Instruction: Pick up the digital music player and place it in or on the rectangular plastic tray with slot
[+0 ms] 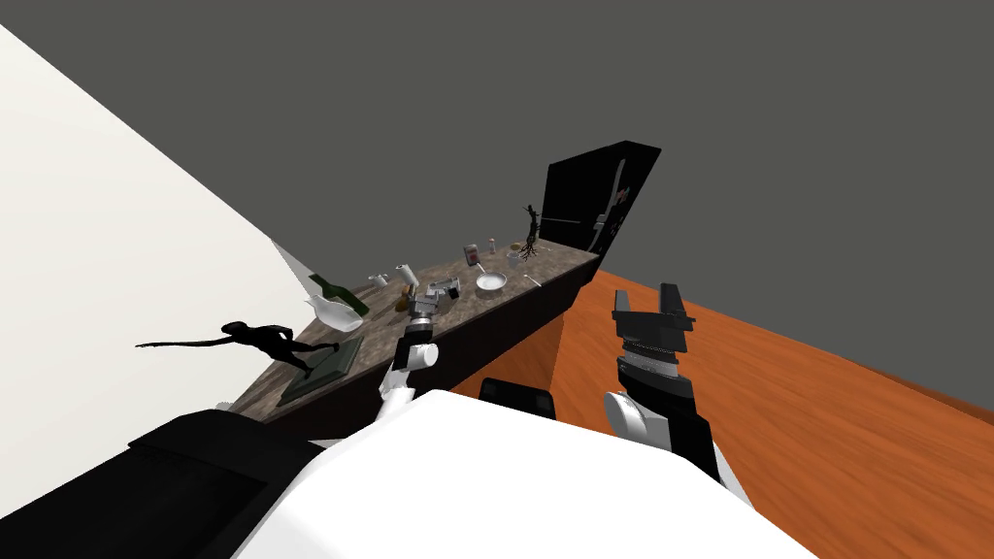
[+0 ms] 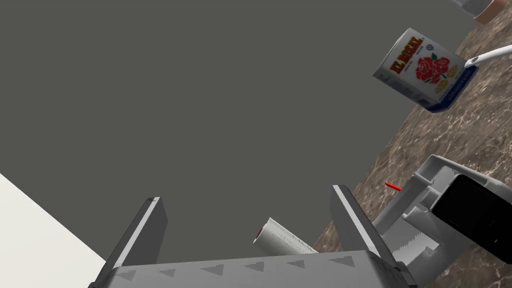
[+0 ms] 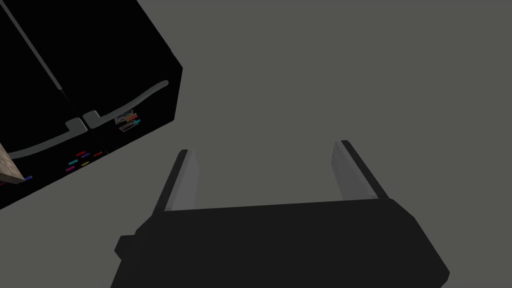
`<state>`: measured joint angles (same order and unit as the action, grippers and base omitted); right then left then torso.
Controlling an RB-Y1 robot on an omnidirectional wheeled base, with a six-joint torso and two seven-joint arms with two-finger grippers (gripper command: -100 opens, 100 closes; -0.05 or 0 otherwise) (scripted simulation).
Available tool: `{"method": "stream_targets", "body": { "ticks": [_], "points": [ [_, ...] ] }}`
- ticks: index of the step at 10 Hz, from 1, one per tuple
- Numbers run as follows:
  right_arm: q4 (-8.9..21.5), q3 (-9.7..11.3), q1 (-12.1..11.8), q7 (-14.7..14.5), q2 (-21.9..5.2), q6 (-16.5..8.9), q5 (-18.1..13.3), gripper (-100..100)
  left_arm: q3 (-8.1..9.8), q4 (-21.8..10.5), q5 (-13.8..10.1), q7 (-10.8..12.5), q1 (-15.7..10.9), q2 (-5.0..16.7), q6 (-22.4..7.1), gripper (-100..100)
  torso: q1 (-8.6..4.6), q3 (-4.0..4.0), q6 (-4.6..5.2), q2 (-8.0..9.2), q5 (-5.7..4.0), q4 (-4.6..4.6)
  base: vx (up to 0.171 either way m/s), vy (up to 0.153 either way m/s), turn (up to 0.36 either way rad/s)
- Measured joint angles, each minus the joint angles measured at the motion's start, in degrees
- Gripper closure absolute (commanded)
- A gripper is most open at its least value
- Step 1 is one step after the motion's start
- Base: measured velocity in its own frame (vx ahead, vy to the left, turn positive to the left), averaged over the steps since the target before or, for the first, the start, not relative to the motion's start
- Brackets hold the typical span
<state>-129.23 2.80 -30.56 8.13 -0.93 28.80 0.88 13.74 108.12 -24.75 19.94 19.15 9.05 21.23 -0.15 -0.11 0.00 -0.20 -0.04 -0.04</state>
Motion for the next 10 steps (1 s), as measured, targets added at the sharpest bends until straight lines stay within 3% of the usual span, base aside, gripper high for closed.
{"method": "stream_targets", "body": {
  "ticks": [4,10],
  "points": [
    [0.0,0.0,0.0,0.0,0.0,0.0,0.0,0,1.02,-6.42,-4.55,4.28,-2.77,-0.52,0.01,-100,0.03,-0.03,0.0,-0.05,0.0,-0.01,0.047,-0.03,0.046],
    [0.0,0.0,0.0,0.0,0.0,0.0,0.0,0,1.43,-13.58,-9.29,9.31,-6.03,-1.12,0.36,-100,0.1,-0.02,0.0,-0.03,0.01,-0.01,0.059,-0.023,0.043]
  ]
}}
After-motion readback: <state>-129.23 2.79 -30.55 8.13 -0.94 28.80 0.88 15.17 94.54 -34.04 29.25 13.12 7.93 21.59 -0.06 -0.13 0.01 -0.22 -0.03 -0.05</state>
